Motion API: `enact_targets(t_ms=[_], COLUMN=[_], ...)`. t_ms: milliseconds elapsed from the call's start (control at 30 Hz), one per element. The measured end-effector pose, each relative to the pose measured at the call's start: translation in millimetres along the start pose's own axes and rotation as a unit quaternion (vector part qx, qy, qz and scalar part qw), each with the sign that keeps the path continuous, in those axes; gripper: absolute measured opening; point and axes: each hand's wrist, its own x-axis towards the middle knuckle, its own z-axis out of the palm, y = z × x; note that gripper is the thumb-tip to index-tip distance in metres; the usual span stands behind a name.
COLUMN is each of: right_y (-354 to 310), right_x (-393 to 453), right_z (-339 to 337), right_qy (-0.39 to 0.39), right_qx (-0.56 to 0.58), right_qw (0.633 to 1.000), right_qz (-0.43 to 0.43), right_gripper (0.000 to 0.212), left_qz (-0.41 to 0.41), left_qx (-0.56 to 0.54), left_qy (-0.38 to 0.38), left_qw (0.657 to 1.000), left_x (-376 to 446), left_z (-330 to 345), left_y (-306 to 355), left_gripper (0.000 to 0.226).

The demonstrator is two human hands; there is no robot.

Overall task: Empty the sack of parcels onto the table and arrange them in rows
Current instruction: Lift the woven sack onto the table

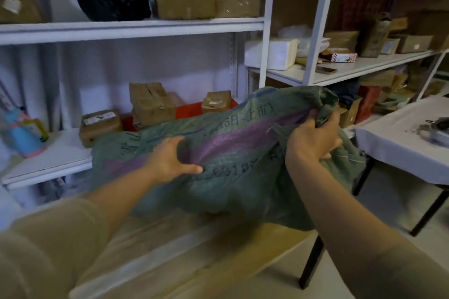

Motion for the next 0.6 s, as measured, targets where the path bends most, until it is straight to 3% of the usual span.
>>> enact_targets(t_ms=[67,133,200,233,367,600], right_y=[-10.7,-20.5,-28.1,-31.0,-45.2,-98.6], right_x=[-8.4,-16.2,-21.9,-23.7,-29.6,-34.6], right_z=[16.9,33.0,48.9,56.9,85.4,121.4], right_qy=[0.014,0.02,0.021,0.021,0.023,0.007], right_qx=[0.0,0.002,0.01,0.007,0.009,0.053], right_qw=[1.0,1.0,0.999,0.999,0.996,0.987], right_qz=[-0.01,-0.024,-0.039,-0.049,-0.083,-0.151], right_gripper=[0.019,0.017,0.012,0.012,0.006,0.012], left_qz=[-0.022,-0.014,0.01,0.017,0.041,0.079], left_qx=[-0.045,-0.043,-0.022,-0.025,-0.056,-0.168], left_qy=[-0.033,-0.052,-0.038,-0.021,0.037,0.035], left_qw=[0.998,0.998,0.999,0.999,0.997,0.982], left_x=[6.7,17.1,28.9,34.0,50.8,52.8], left_z=[2.8,4.9,2.4,-1.1,-15.5,-52.6], left_y=[-21.0,-33.8,-40.0,-41.6,-51.1,-59.9], left_gripper=[0.098,0.06,0.017,0.01,0.03,0.02])
